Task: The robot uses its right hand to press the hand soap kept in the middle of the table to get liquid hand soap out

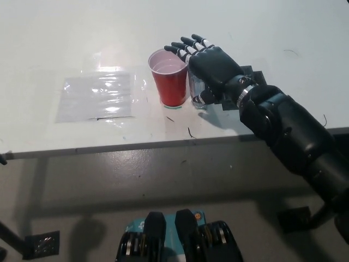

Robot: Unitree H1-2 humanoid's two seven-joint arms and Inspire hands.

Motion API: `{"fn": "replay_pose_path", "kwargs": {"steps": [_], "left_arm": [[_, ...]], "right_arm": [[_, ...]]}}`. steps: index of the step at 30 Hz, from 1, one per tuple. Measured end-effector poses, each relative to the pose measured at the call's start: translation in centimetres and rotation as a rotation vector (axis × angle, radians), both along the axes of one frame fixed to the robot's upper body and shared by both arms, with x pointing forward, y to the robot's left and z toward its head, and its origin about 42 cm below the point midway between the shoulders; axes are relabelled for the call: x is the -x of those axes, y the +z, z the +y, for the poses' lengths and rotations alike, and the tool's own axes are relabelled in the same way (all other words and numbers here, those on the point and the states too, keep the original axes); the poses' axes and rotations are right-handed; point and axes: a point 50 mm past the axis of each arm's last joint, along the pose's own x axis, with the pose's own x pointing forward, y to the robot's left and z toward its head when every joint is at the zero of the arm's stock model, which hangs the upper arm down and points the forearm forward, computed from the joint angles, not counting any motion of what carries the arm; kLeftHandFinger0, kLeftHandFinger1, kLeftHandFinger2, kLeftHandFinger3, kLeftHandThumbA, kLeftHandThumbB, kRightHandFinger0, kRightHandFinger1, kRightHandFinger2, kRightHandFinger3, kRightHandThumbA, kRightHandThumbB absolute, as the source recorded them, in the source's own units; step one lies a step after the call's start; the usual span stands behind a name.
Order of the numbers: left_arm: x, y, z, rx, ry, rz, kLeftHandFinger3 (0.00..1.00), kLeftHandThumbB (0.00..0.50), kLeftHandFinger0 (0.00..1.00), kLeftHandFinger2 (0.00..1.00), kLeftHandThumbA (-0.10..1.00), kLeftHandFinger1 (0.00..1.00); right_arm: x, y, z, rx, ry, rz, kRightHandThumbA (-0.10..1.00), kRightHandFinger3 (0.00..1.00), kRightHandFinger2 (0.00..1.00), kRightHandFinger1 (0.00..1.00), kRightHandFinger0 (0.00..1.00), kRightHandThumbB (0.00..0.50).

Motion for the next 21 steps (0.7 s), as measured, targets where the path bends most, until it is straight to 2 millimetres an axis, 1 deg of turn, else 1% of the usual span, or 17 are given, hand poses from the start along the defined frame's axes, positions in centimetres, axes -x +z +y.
{"fn": "replay_pose_path", "kwargs": {"steps": [1, 2, 7, 10, 11, 13, 14, 16, 17, 19, 21], "left_arm": [[0.0, 0.1, 0.0, 0.0, 0.0, -0.002, 0.81, 0.157, 1.0, 1.0, 1.0, 1.0], [-0.1, 0.2, 0.0, 0.0, 0.0, -0.004, 0.79, 0.148, 1.0, 0.99, 1.0, 1.0], [-0.3, 0.8, 0.1, -0.001, 0.006, -0.025, 0.82, 0.137, 1.0, 0.98, 1.0, 1.0], [-0.4, 1.0, 0.1, -0.003, 0.007, -0.03, 0.83, 0.152, 1.0, 1.0, 1.0, 1.0], [-0.4, 1.0, 0.1, -0.004, 0.009, -0.031, 0.8, 0.126, 1.0, 0.99, 1.0, 1.0], [-0.5, 1.1, 0.1, -0.006, 0.011, -0.035, 0.8, 0.132, 1.0, 0.99, 1.0, 1.0], [-0.5, 1.2, 0.1, -0.007, 0.01, -0.035, 0.81, 0.125, 1.0, 0.99, 1.0, 1.0], [-0.5, 1.1, 0.1, -0.009, 0.009, -0.033, 0.83, 0.133, 1.0, 0.99, 1.0, 1.0], [-0.5, 1.1, 0.1, -0.01, 0.007, -0.032, 0.83, 0.128, 1.0, 0.99, 1.0, 1.0], [-0.5, 1.0, 0.1, -0.008, 0.008, -0.031, 0.85, 0.122, 1.0, 0.99, 1.0, 1.0], [-0.3, 0.9, 0.2, -0.008, 0.012, -0.027, 0.85, 0.124, 1.0, 0.99, 1.0, 1.0]], "right_arm": [[0.0, 0.0, 0.0, 0.0, 0.001, 0.001, 1.0, 1.0, 1.0, 1.0, 1.0, 0.5], [0.0, 0.0, 0.0, -0.001, 0.002, 0.001, 1.0, 1.0, 1.0, 1.0, 1.0, 0.5], [0.3, -0.2, 0.0, -0.021, 0.006, 0.006, 1.0, 1.0, 1.0, 1.0, 1.0, 0.5], [0.7, -0.3, -0.1, -0.043, 0.01, 0.005, 1.0, 1.0, 1.0, 1.0, 1.0, 0.5], [0.7, -0.3, -0.1, -0.05, 0.011, 0.006, 1.0, 1.0, 1.0, 1.0, 1.0, 0.5], [0.8, -0.4, -0.2, -0.058, 0.01, 0.007, 1.0, 1.0, 1.0, 1.0, 1.0, 0.5], [0.9, -0.4, -0.2, -0.061, 0.012, 0.007, 1.0, 1.0, 1.0, 1.0, 1.0, 0.5], [1.1, -0.6, -0.1, -0.066, 0.015, 0.007, 1.0, 1.0, 1.0, 1.0, 1.0, 0.5], [1.2, -0.6, -0.1, -0.067, 0.016, 0.007, 1.0, 1.0, 1.0, 1.0, 1.0, 0.495], [1.3, -0.4, -0.2, -0.079, 0.018, 0.002, 1.0, 1.0, 1.0, 1.0, 1.0, 0.5], [1.5, -0.1, -0.3, -0.097, 0.023, -0.002, 1.0, 1.0, 1.0, 1.0, 1.0, 0.5]]}}
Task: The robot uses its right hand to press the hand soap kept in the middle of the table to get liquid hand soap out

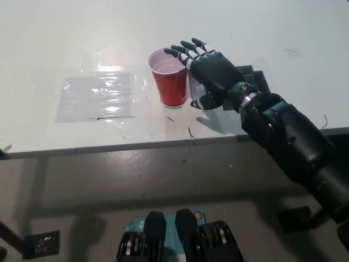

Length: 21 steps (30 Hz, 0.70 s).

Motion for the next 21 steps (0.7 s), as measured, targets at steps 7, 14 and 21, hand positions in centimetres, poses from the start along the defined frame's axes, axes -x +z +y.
{"fn": "replay_pose_path", "kwargs": {"steps": [7, 14, 21], "left_arm": [[0.8, -1.2, 0.3, 0.0, 0.011, 0.035, 0.83, 0.137, 1.0, 1.0, 1.0, 1.0], [1.6, -2.2, 0.3, 0.018, 0.021, 0.052, 0.82, 0.161, 1.0, 1.0, 1.0, 1.0], [2.2, -2.8, 0.4, 0.02, 0.02, 0.074, 0.8, 0.174, 1.0, 1.0, 1.0, 1.0]], "right_arm": [[-0.2, 1.9, -0.5, -0.026, 0.006, 0.013, 1.0, 1.0, 1.0, 1.0, 1.0, 0.5], [-1.8, 8.2, 0.0, -0.039, 0.009, -0.042, 1.0, 1.0, 1.0, 1.0, 1.0, 0.5], [-2.1, 15.7, 0.6, -0.081, 0.032, -0.169, 1.0, 1.0, 1.0, 1.0, 1.0, 0.474]]}}
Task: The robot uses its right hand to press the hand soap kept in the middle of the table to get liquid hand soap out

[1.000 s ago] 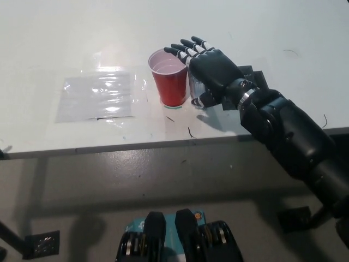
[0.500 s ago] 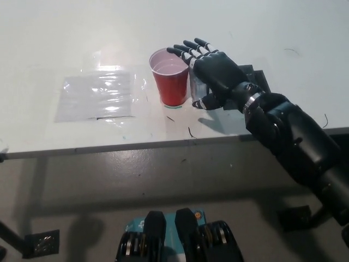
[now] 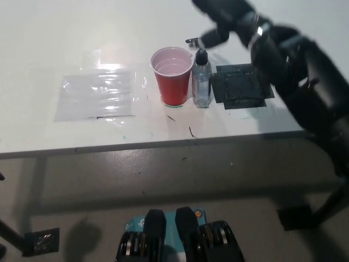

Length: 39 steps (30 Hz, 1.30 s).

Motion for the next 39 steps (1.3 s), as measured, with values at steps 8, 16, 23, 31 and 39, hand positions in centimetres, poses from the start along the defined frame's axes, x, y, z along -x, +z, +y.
{"fn": "replay_pose_path", "kwargs": {"steps": [8, 16, 23, 31, 39], "left_arm": [[0.8, -0.7, 0.1, -0.002, 0.002, 0.02, 0.81, 0.156, 1.0, 1.0, 1.0, 1.0], [1.3, -1.2, 0.0, 0.005, 0.005, 0.027, 0.83, 0.158, 1.0, 1.0, 1.0, 1.0], [1.7, -1.5, 0.2, 0.007, 0.01, 0.038, 0.79, 0.145, 1.0, 1.0, 1.0, 1.0], [2.0, -1.9, 0.2, 0.013, 0.009, 0.046, 0.85, 0.145, 1.0, 0.99, 1.0, 1.0], [2.2, -2.1, 0.3, 0.025, 0.014, 0.045, 0.78, 0.145, 1.0, 1.0, 1.0, 1.0]], "right_arm": [[1.0, 3.2, -2.2, -0.073, -0.014, -0.08, 1.0, 1.0, 1.0, 1.0, 1.0, 0.5], [2.6, 3.6, -5.7, -0.111, -0.052, -0.124, 1.0, 1.0, 1.0, 1.0, 1.0, 0.5], [5.4, 1.0, -9.8, -0.208, -0.094, -0.113, 1.0, 1.0, 1.0, 1.0, 1.0, 0.479], [9.4, -4.6, -13.7, -0.314, -0.156, -0.039, 1.0, 1.0, 1.0, 1.0, 1.0, 0.494], [13.2, -10.9, -17.6, -0.378, -0.266, 0.064, 1.0, 1.0, 1.0, 1.0, 1.0, 0.492]]}}
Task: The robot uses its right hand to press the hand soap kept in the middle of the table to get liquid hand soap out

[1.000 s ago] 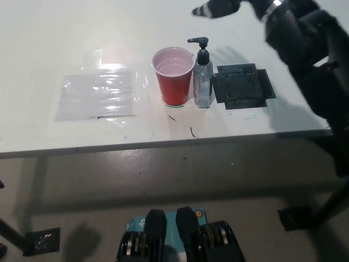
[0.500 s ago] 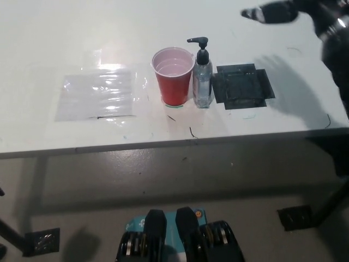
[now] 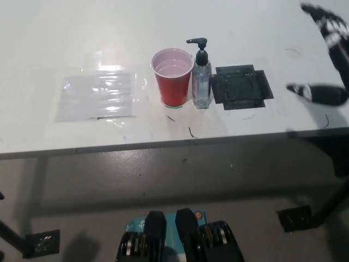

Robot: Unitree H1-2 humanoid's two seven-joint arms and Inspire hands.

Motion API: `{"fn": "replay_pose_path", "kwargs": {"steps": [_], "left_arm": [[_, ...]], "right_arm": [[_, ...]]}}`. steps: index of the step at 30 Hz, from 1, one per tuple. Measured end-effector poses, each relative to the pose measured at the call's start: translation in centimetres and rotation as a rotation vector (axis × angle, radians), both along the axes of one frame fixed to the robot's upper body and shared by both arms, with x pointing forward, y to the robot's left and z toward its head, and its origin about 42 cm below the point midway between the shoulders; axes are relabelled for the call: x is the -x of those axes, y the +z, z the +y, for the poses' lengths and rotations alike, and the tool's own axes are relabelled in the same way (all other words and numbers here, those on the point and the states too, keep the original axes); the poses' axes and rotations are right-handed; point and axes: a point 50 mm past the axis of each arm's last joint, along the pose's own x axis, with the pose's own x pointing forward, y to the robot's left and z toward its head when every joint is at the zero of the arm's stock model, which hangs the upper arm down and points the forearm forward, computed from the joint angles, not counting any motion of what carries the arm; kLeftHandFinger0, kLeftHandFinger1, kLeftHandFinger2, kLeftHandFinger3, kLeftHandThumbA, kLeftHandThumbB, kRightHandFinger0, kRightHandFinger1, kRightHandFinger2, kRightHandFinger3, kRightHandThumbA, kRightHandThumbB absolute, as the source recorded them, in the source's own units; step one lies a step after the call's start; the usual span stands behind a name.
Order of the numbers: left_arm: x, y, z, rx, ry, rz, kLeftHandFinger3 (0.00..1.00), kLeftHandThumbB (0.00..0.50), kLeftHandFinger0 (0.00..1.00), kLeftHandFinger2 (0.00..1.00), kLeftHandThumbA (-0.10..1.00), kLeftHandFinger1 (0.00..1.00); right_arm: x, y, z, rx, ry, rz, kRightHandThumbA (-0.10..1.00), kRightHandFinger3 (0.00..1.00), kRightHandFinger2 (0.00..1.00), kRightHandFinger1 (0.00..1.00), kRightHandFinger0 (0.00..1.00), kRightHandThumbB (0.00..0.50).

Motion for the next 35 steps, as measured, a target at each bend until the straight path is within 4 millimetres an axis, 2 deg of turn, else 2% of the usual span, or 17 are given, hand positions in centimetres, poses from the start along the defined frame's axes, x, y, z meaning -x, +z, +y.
{"fn": "replay_pose_path", "kwargs": {"steps": [1, 9, 10, 13, 14, 16, 18, 19, 20, 23, 25, 27, 29, 30, 33, 35], "left_arm": [[0.0, 0.0, 0.0, 0.001, 0.001, 0.0, 0.81, 0.155, 1.0, 1.0, 1.0, 1.0], [0.3, 0.0, 0.3, 0.01, 0.013, -0.009, 0.76, 0.154, 1.0, 1.0, 1.0, 1.0], [0.3, 0.0, 0.3, 0.011, 0.012, -0.009, 0.77, 0.164, 1.0, 1.0, 1.0, 1.0], [0.3, -0.1, 0.3, 0.014, 0.012, -0.008, 0.78, 0.16, 1.0, 1.0, 1.0, 1.0], [0.3, -0.1, 0.3, 0.014, 0.012, -0.007, 0.76, 0.167, 1.0, 1.0, 1.0, 1.0], [0.4, -0.1, 0.3, 0.016, 0.013, -0.007, 0.77, 0.166, 1.0, 1.0, 1.0, 1.0], [0.4, -0.1, 0.4, 0.017, 0.016, -0.009, 0.79, 0.159, 1.0, 1.0, 1.0, 1.0], [0.4, -0.1, 0.4, 0.018, 0.017, -0.01, 0.79, 0.158, 1.0, 1.0, 1.0, 1.0], [0.4, -0.1, 0.4, 0.018, 0.017, -0.01, 0.81, 0.158, 1.0, 1.0, 1.0, 1.0], [0.4, -0.1, 0.4, 0.018, 0.017, -0.01, 0.77, 0.158, 1.0, 1.0, 1.0, 1.0], [0.4, -0.1, 0.4, 0.018, 0.016, -0.01, 0.76, 0.171, 1.0, 1.0, 1.0, 1.0], [0.4, -0.1, 0.4, 0.018, 0.016, -0.01, 0.77, 0.175, 1.0, 1.0, 1.0, 1.0], [0.4, -0.1, 0.4, 0.018, 0.016, -0.009, 0.79, 0.156, 1.0, 1.0, 1.0, 1.0], [0.4, -0.1, 0.4, 0.019, 0.016, -0.009, 0.78, 0.161, 1.0, 1.0, 1.0, 1.0], [0.4, -0.1, 0.4, 0.021, 0.015, -0.009, 0.76, 0.136, 1.0, 1.0, 1.0, 1.0], [0.4, -0.1, 0.4, 0.022, 0.015, -0.009, 0.77, 0.145, 1.0, 1.0, 1.0, 1.0]], "right_arm": [[0.3, -0.5, -0.3, -0.005, -0.009, 0.012, 1.0, 1.0, 1.0, 1.0, 1.0, 0.486], [2.6, -5.4, -3.8, -0.105, -0.117, 0.114, 1.0, 1.0, 1.0, 1.0, 1.0, 0.5], [2.8, -5.9, -4.1, -0.123, -0.127, 0.124, 1.0, 1.0, 1.0, 1.0, 1.0, 0.47], [3.6, -7.7, -4.8, -0.172, -0.166, 0.16, 1.0, 1.0, 1.0, 1.0, 1.0, 0.448], [3.8, -8.2, -5.0, -0.184, -0.175, 0.169, 1.0, 1.0, 1.0, 1.0, 1.0, 0.396], [4.4, -9.6, -5.5, -0.213, -0.202, 0.199, 1.0, 1.0, 1.0, 1.0, 1.0, 0.383], [4.9, -11.2, -6.0, -0.239, -0.234, 0.237, 1.0, 1.0, 1.0, 1.0, 1.0, 0.338], [5.3, -11.9, -6.3, -0.251, -0.249, 0.251, 1.0, 1.0, 1.0, 1.0, 1.0, 0.331], [5.4, -12.3, -6.4, -0.261, -0.256, 0.256, 1.0, 1.0, 1.0, 1.0, 1.0, 0.335], [5.9, -13.9, -6.8, -0.3, -0.293, 0.271, 1.0, 1.0, 1.0, 1.0, 1.0, 0.337], [6.1, -14.9, -7.0, -0.327, -0.315, 0.283, 1.0, 1.0, 1.0, 1.0, 1.0, 0.365], [6.2, -15.7, -6.9, -0.351, -0.327, 0.291, 1.0, 1.0, 1.0, 1.0, 1.0, 0.365], [6.2, -16.1, -6.9, -0.366, -0.336, 0.29, 1.0, 1.0, 1.0, 1.0, 1.0, 0.375], [6.2, -16.1, -6.9, -0.37, -0.339, 0.286, 1.0, 1.0, 1.0, 1.0, 1.0, 0.381], [6.2, -16.2, -7.1, -0.381, -0.349, 0.273, 1.0, 1.0, 1.0, 1.0, 1.0, 0.396], [6.2, -16.2, -7.1, -0.385, -0.352, 0.27, 1.0, 1.0, 1.0, 1.0, 1.0, 0.396]]}}
